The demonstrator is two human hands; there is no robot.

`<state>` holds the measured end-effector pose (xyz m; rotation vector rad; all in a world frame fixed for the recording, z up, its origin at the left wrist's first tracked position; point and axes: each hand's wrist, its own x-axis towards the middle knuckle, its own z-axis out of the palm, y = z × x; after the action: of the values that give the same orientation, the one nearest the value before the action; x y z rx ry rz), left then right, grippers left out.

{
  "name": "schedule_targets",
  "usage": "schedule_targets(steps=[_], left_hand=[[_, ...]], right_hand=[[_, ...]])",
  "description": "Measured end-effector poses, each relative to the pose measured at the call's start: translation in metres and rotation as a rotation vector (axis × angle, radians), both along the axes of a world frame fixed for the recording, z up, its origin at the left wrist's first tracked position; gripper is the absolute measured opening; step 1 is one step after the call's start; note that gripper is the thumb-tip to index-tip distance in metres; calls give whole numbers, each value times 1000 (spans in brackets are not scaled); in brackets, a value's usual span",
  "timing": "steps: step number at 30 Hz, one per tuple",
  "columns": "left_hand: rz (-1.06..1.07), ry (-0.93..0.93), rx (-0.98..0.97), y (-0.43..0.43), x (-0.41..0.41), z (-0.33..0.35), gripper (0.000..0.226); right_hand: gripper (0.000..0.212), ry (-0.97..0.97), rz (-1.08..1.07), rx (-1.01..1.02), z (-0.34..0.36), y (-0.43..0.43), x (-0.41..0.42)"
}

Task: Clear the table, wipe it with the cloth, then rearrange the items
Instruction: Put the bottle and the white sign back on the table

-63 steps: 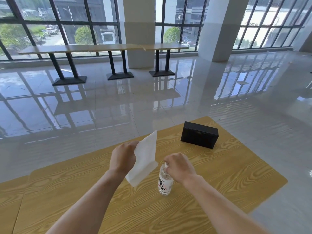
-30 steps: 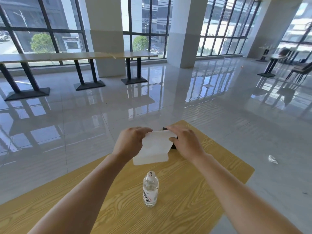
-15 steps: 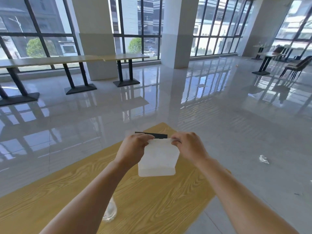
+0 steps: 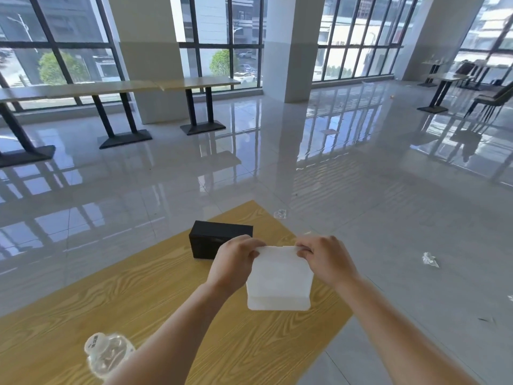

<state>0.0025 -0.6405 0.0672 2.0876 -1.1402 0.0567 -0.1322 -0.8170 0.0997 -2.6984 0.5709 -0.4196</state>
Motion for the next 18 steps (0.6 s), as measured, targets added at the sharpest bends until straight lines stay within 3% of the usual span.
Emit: schedule_targets(steps=[6,11,18], left_hand=[[-7,-22,-19,-31,28,-20,24],[4,-206,38,-38,48,-34,32],[190,-166,151,-17,53,-89,37]], right_hand=[[8,39,-42,-7,-5,-25,23],[9,53,-74,-24,-15,-43,43],[4,87,-162,-93,-33,-78,65]])
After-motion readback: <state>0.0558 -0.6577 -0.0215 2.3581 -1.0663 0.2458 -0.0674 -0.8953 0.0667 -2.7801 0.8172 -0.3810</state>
